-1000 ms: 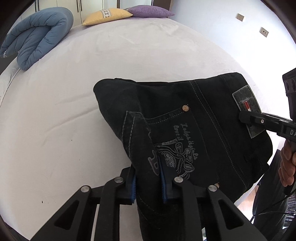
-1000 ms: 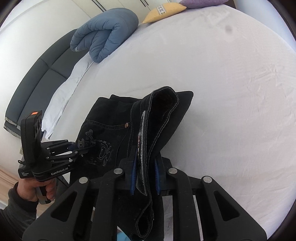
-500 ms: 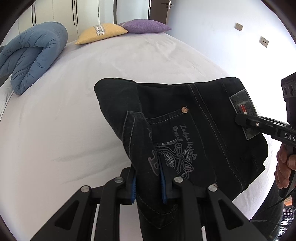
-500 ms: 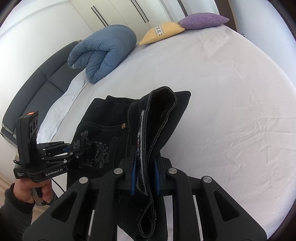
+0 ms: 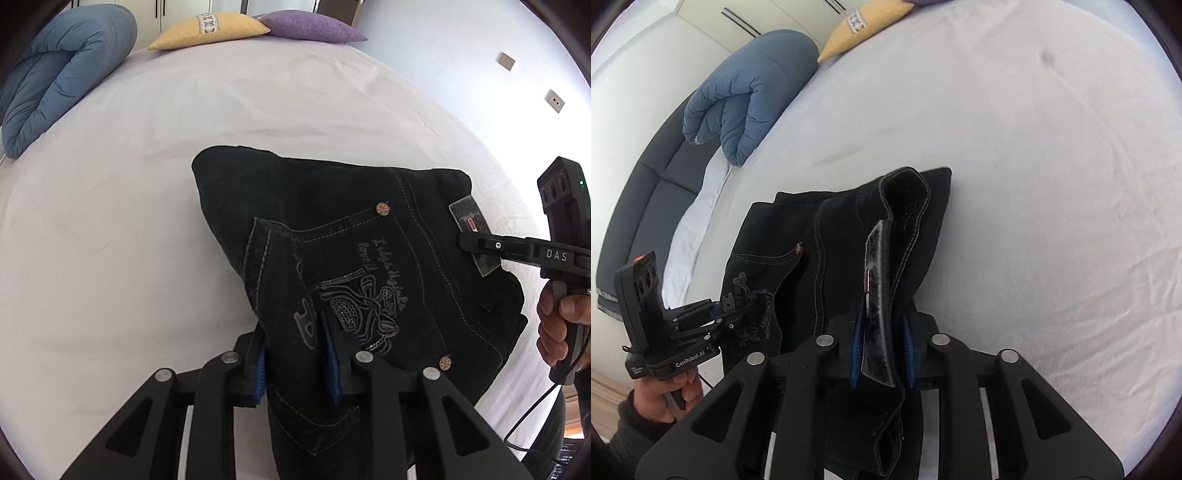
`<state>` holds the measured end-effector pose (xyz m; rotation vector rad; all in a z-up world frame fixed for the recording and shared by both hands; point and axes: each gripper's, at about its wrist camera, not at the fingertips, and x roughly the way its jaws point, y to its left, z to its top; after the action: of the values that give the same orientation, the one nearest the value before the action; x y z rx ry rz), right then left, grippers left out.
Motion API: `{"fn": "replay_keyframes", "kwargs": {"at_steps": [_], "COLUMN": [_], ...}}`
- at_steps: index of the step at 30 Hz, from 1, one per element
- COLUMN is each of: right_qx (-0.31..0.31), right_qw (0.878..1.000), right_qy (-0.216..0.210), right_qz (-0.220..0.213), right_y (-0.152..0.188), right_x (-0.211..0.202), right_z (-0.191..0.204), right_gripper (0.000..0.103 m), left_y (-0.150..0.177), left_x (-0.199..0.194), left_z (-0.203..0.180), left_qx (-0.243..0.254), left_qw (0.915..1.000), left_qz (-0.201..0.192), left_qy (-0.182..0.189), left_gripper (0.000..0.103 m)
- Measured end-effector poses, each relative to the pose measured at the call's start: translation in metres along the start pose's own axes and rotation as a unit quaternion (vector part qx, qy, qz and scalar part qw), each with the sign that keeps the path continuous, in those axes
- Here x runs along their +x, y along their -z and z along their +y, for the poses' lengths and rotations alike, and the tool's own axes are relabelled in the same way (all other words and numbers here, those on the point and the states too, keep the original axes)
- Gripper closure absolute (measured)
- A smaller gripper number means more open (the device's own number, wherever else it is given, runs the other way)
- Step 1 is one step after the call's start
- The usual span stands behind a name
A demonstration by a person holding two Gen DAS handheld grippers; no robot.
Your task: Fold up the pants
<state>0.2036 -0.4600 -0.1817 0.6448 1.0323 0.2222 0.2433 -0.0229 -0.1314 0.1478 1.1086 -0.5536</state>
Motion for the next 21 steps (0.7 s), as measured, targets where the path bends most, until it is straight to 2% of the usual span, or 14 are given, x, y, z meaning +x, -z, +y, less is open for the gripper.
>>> {"fn": "replay_keyframes", "kwargs": {"at_steps": [2, 4, 6, 9, 12, 13, 14, 16, 17, 19, 21], "right_qx": [0.021, 0.031, 0.032, 0.039, 0.047, 0.042, 0.034, 0.006, -0.008, -0.050, -0.087], "right_qw": [0.999, 0.998, 0.998, 0.998, 0.997, 0.997, 0.996, 0.990, 0.986, 0.970, 0.950], "right_qy": [-0.038, -0.058, -0.057, -0.028, 0.006, 0.021, 0.035, 0.065, 0.078, 0.119, 0.153], "right_qz": [-0.003, -0.007, -0.013, -0.034, -0.056, -0.066, -0.080, -0.126, -0.146, -0.204, -0.260], "right_y": [0.007, 0.009, 0.013, 0.018, 0.031, 0.037, 0.047, 0.066, 0.075, 0.096, 0.115], "right_x": [0.002, 0.000, -0.005, -0.019, -0.045, -0.056, -0.072, -0.107, -0.122, -0.159, -0.189], "right_z": [-0.018, -0.029, -0.033, -0.037, -0.038, -0.034, -0.027, -0.007, 0.007, 0.039, 0.080], "right_gripper": [0.072, 0.071, 0.062, 0.054, 0.052, 0.052, 0.052, 0.052, 0.052, 0.050, 0.041], "left_y": [0.001, 0.011, 0.017, 0.037, 0.056, 0.065, 0.074, 0.096, 0.089, 0.095, 0.106], "left_x": [0.004, 0.001, -0.001, -0.018, -0.051, -0.069, -0.083, -0.123, -0.136, -0.174, -0.213], "left_z": [0.004, 0.007, 0.008, 0.012, 0.003, -0.003, -0.010, -0.029, -0.028, -0.044, -0.059], "left_qx": [-0.006, -0.011, -0.019, -0.023, -0.020, -0.018, -0.014, 0.003, 0.009, 0.024, 0.032], "left_qw": [0.9999, 0.9996, 0.9990, 0.9981, 0.9946, 0.9916, 0.9887, 0.9777, 0.9728, 0.9557, 0.9324], "left_qz": [-0.008, -0.023, -0.035, -0.055, -0.102, -0.128, -0.148, -0.204, -0.223, -0.276, -0.334], "left_qy": [0.006, 0.014, 0.020, 0.017, 0.003, -0.011, -0.023, -0.049, -0.060, -0.097, -0.134], "left_gripper": [0.063, 0.055, 0.052, 0.043, 0.019, 0.005, 0.000, 0.000, 0.000, 0.000, 0.000]}}
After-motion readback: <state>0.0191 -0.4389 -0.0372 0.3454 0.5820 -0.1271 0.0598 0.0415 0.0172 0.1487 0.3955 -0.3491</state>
